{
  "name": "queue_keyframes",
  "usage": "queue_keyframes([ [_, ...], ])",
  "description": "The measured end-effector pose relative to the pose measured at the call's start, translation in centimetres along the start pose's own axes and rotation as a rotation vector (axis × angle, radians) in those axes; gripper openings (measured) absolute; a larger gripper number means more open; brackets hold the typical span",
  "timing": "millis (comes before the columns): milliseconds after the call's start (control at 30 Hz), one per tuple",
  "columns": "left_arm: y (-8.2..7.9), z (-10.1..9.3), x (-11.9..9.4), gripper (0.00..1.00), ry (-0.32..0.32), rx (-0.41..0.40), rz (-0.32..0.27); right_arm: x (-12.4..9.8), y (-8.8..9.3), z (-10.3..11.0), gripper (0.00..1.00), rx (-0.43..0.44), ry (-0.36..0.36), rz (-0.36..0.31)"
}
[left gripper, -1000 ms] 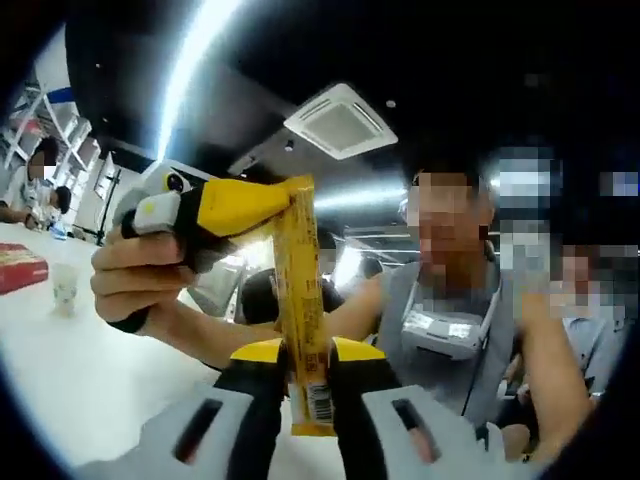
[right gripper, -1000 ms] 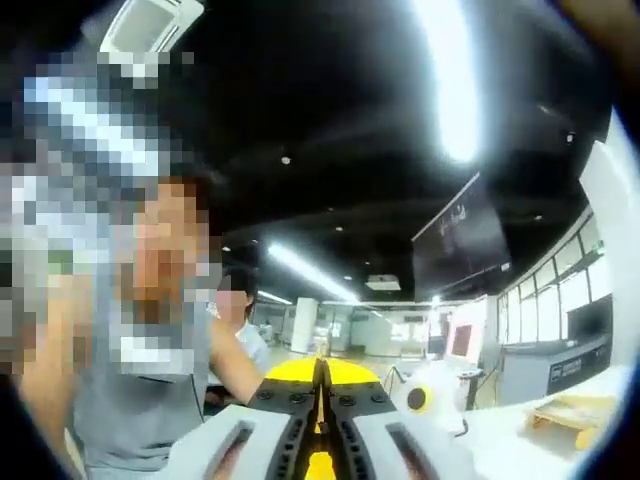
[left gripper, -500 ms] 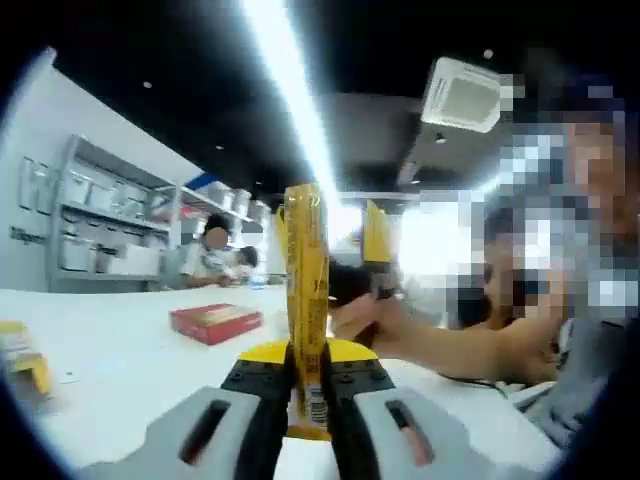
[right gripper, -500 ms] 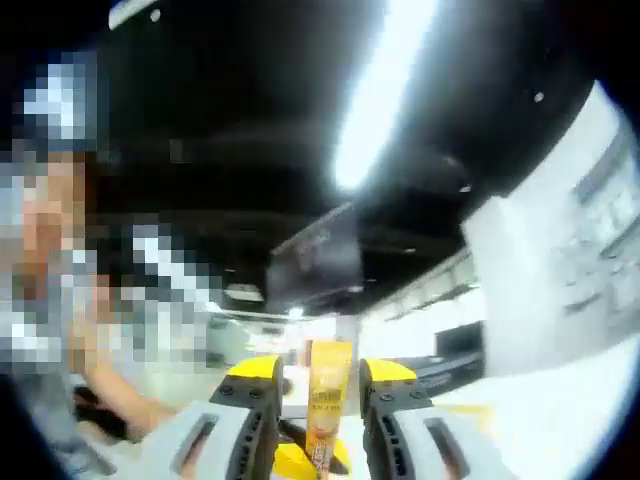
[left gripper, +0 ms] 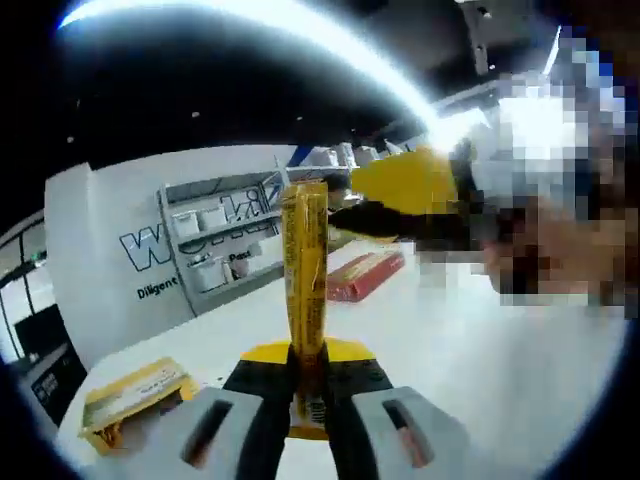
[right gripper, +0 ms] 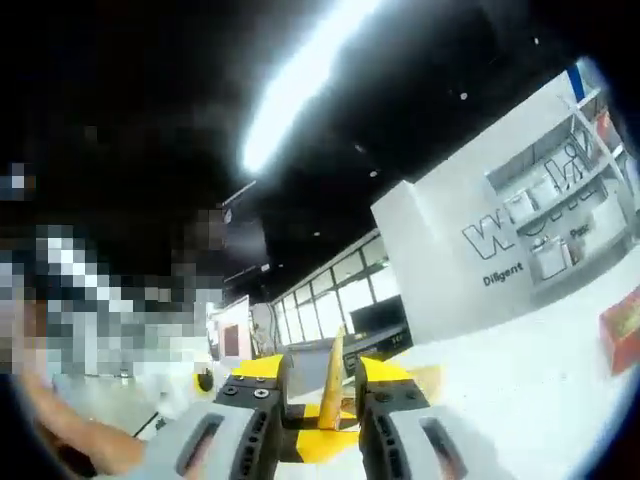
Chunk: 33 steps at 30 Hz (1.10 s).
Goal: Tear open the coffee pouch, take out the coffee, and pour the coffee from the pouch into the cup
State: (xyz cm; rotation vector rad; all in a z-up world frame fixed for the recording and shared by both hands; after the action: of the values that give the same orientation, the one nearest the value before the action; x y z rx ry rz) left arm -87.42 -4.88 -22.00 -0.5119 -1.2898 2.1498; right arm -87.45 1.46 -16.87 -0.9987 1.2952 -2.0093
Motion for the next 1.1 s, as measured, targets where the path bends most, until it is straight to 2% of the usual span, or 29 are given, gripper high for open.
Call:
queue_keyframes([
  [67, -0.6, -0.4, -0.1, 0.12, -0.018, 0.045, -0.004, -0.1, 0.5, 0.3, 0.15, 0.0, -0.004, 0.022],
  [100, -0.9, -0.5, -0.2, 0.12, -0.016, 0.044, -0.01, -0.2, 0.5, 0.0, 0.13, -0.017, 0.021, 0.016],
  [200, -1.1, -0.3, -0.3, 0.12, -0.027, 0.05, -0.018, -0.5, 0.2, 0.0, 0.1, 0.01, 0.018, 0.01],
  [300, -1.0, -0.4, -0.2, 0.12, 0.003, 0.035, -0.033, -0.6, 0.3, 0.0, 0.08, -0.018, 0.028, 0.013],
  [367, -0.8, -0.9, 0.0, 0.16, 0.065, -0.01, -0.039, -0.6, 0.3, -0.1, 0.07, -0.042, 0.02, 0.028],
  [400, -0.7, -0.9, 0.0, 0.17, 0.068, -0.022, -0.032, -0.6, 0.2, -0.3, 0.07, -0.062, 0.017, 0.033],
  [433, -0.6, -0.9, 0.2, 0.2, 0.098, -0.065, -0.046, -0.6, 0.0, -0.3, 0.07, -0.102, -0.004, 0.038],
  [500, -0.9, -1.4, 0.3, 0.29, 0.195, -0.192, -0.091, -0.8, 0.0, -0.5, 0.07, -0.151, -0.056, 0.079],
  [533, -1.0, -1.7, 0.3, 0.34, 0.251, -0.237, -0.119, -1.0, -0.2, -0.3, 0.07, -0.161, -0.087, 0.074],
  [567, -1.3, -2.1, 0.3, 0.38, 0.312, -0.293, -0.16, -1.2, -0.2, 0.3, 0.06, -0.152, -0.172, 0.089],
  [600, -1.0, -2.2, 0.3, 0.41, 0.351, -0.356, -0.145, -1.7, -0.1, 0.0, 0.06, -0.15, -0.188, 0.128],
  [633, -1.3, -2.5, 0.1, 0.43, 0.405, -0.365, -0.196, -1.9, -0.4, 0.4, 0.06, -0.166, -0.241, 0.11],
  [667, -1.3, -2.7, -0.1, 0.44, 0.44, -0.404, -0.201, -2.2, -0.2, 0.9, 0.06, -0.149, -0.317, 0.135],
  [700, -1.3, -2.7, -0.2, 0.44, 0.463, -0.411, -0.211, -2.3, -0.3, 0.7, 0.06, -0.155, -0.302, 0.147],
  [733, -1.5, -2.9, -0.4, 0.43, 0.493, -0.423, -0.23, -2.4, -0.4, 0.8, 0.06, -0.163, -0.331, 0.137],
  [767, -1.7, -3.2, -0.6, 0.43, 0.536, -0.455, -0.237, -2.8, -0.3, 1.5, 0.06, -0.136, -0.396, 0.146],
  [800, -1.8, -3.4, -0.7, 0.42, 0.562, -0.468, -0.239, -2.9, -0.2, 1.7, 0.06, -0.14, -0.412, 0.151],
  [833, -2.2, -3.4, -0.8, 0.4, 0.603, -0.485, -0.27, -3.0, -0.2, 2.1, 0.06, -0.131, -0.436, 0.153],
  [867, -2.4, -3.6, -1.0, 0.39, 0.634, -0.513, -0.275, -3.3, 0.1, 2.9, 0.06, -0.13, -0.48, 0.163],
  [900, -2.4, -3.8, -1.1, 0.36, 0.656, -0.525, -0.272, -3.2, 0.2, 3.1, 0.06, -0.139, -0.473, 0.168],
  [933, -2.6, -4.4, -1.3, 0.33, 0.709, -0.528, -0.276, -3.2, 0.4, 3.4, 0.06, -0.14, -0.481, 0.17],
  [967, -2.6, -4.6, -1.4, 0.33, 0.731, -0.531, -0.267, -3.2, 0.5, 3.7, 0.06, -0.138, -0.497, 0.178],
  [1000, -2.5, -4.6, -1.3, 0.32, 0.724, -0.527, -0.264, -3.2, 0.6, 3.8, 0.06, -0.138, -0.502, 0.182],
  [1067, -2.5, -5.1, -1.6, 0.26, 0.763, -0.517, -0.258, -3.2, 1.0, 4.2, 0.06, -0.141, -0.52, 0.197],
  [1100, -2.5, -5.3, -1.7, 0.24, 0.76, -0.511, -0.253, -3.2, 1.1, 4.3, 0.06, -0.142, -0.523, 0.203],
])
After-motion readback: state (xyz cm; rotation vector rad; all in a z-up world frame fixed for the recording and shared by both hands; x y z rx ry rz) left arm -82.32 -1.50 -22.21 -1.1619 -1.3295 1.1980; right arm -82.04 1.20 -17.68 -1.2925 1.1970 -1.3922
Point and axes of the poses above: the point that each gripper's makers call its tool centre point, and the gripper's own axes: x roughly forward along the fingers, z roughly to its left, y roughly out of its underside, the point moved 4 cm from there along -x, roughly backward along the fingers, and after that the axes turned 3 degrees about x, right-handed, at the moved point
